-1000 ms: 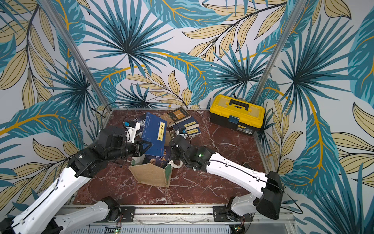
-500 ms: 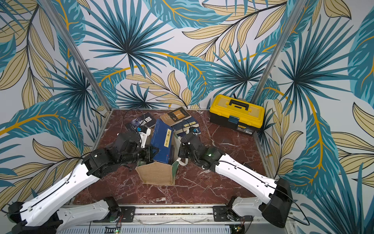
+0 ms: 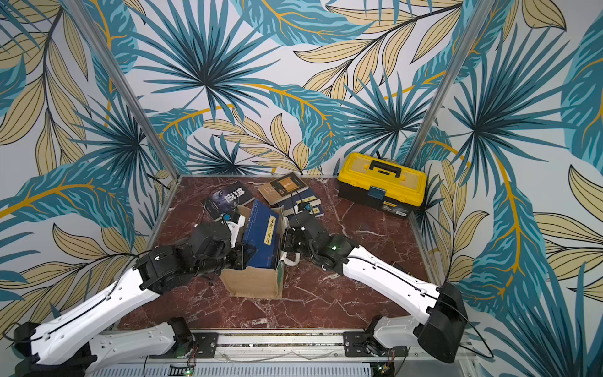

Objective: Put the books into the canvas bag
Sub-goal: Place the book in the canvas bag.

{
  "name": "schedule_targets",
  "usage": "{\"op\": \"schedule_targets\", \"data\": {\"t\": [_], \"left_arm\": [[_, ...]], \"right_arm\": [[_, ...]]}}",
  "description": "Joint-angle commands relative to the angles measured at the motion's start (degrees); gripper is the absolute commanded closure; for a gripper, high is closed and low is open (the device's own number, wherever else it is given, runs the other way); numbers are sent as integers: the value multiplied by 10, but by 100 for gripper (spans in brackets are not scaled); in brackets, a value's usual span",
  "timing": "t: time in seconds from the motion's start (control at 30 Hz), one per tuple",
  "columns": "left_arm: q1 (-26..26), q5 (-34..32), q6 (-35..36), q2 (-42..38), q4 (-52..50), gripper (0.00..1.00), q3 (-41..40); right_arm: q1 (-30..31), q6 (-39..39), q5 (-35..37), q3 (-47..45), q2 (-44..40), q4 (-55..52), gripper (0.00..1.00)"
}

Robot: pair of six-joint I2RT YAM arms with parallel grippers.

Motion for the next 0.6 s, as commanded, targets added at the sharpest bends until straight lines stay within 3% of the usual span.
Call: {"op": "schedule_targets", "data": {"t": [0.0, 0.57], "left_arm": [[-2, -4, -11, 5, -7, 100, -19], [2, 13, -66, 172, -20, 100, 27]], "right_arm": [[-3, -13, 2, 10, 4, 17, 100], [-3, -20, -23, 17, 15, 16, 100]]}}
